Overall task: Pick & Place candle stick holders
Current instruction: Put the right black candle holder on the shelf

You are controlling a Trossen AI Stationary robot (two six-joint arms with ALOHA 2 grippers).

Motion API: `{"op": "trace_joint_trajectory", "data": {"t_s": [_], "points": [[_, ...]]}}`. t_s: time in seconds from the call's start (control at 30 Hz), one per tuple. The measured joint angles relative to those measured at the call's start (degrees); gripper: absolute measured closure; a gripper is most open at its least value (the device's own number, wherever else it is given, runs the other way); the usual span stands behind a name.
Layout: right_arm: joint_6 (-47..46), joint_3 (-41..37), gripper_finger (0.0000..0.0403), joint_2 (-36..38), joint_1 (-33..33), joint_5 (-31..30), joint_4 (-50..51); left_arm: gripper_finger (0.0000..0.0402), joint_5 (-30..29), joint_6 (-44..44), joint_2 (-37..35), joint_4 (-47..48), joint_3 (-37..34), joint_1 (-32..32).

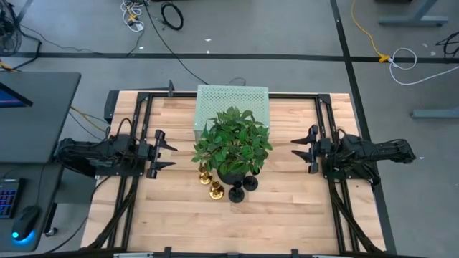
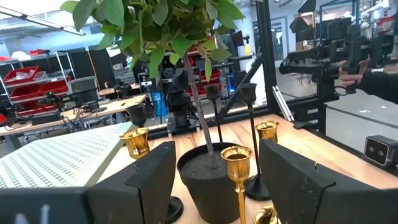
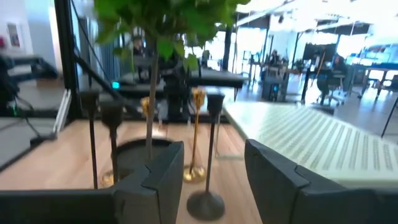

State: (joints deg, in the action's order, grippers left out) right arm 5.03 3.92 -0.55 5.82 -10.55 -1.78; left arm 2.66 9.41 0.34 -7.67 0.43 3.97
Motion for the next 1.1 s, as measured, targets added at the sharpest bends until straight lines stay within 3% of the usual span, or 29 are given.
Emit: {"op": "trace_joint_trajectory", "data": {"t_s": [0.3, 0.47, 0.63, 0.93, 1.1], "points": [[-6.4, 0.1, 0.0231, -0.7, 0.0, -1.5, -9.1, 0.017, -0.4, 0.2, 0.0, -0.2, 0.0, 0.0], [-13.4, -3.2, 0.0231, -5.5, 0.0, 3.5, -11.1, 0.017, -2.8, 0.3, 0.0, -0.2, 0.0, 0.0], [-18.0, -3.1, 0.0231, -14.0, 1.4, 4.8, -13.8, 0.017, -3.7, 0.3, 0.0, -0.3, 0.0, 0.0], [-12.2, -2.7, 0.0231, -31.8, 3.7, 2.6, -36.0, 0.017, -4.1, 0.2, 0.0, -0.3, 0.0, 0.0], [-12.5, 0.5, 0.0231, -40.8, 5.1, 2.4, -37.5, 0.017, -4.1, 0.2, 0.0, -0.3, 0.0, 0.0]]}}
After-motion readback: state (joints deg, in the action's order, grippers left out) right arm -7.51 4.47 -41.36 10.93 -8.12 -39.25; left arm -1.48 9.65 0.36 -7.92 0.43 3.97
